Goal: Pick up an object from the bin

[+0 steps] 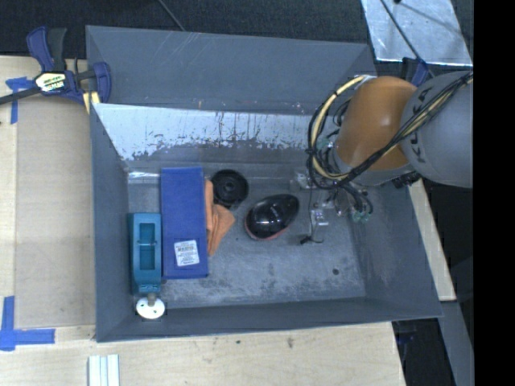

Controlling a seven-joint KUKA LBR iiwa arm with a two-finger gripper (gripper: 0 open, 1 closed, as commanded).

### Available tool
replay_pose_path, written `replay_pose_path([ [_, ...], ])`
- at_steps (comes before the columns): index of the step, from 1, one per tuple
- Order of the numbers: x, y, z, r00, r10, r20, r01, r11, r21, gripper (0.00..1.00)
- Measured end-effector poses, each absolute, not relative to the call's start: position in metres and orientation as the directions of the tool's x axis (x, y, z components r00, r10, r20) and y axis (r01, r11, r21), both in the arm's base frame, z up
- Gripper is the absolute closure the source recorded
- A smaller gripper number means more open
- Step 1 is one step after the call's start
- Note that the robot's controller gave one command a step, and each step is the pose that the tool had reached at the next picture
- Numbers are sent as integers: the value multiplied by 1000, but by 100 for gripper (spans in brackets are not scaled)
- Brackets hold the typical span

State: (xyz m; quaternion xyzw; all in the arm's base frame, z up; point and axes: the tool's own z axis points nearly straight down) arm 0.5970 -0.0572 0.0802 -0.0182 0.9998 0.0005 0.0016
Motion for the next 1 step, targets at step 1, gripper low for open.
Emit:
replay_pose_path([
  [1,578,-51,72,-994,-113,-3,-113,994,0,0],
])
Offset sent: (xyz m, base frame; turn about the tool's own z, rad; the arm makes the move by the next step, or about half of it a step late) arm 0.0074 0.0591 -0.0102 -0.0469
